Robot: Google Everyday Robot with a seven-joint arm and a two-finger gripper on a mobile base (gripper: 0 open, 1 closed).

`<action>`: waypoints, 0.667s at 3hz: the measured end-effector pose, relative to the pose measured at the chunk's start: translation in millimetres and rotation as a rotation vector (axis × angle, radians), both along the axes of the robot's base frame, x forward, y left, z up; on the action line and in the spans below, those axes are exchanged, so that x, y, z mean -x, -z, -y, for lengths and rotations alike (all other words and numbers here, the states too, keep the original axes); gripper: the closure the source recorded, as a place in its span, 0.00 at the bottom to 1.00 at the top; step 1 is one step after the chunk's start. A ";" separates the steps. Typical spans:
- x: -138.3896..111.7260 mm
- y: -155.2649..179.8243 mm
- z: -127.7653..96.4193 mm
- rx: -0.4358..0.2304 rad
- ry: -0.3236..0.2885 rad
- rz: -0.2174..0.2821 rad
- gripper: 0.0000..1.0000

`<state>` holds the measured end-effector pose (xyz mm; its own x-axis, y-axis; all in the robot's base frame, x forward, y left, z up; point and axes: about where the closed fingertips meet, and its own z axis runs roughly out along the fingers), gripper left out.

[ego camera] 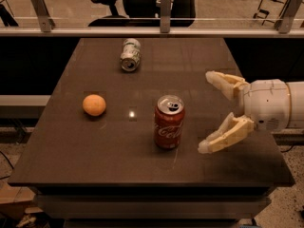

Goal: Pick coke can

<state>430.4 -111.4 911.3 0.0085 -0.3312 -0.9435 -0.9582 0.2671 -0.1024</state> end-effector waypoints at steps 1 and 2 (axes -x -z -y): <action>-9.7 7.3 -12.6 -0.016 -0.026 -0.015 0.00; -11.1 9.6 -25.4 -0.039 -0.065 -0.015 0.00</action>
Offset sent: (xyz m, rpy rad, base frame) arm 0.0129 0.0363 -0.0138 0.0722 0.0164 0.1067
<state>441.5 -86.0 901.7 0.0144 -0.2930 -0.9560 -0.9750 0.2077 -0.0784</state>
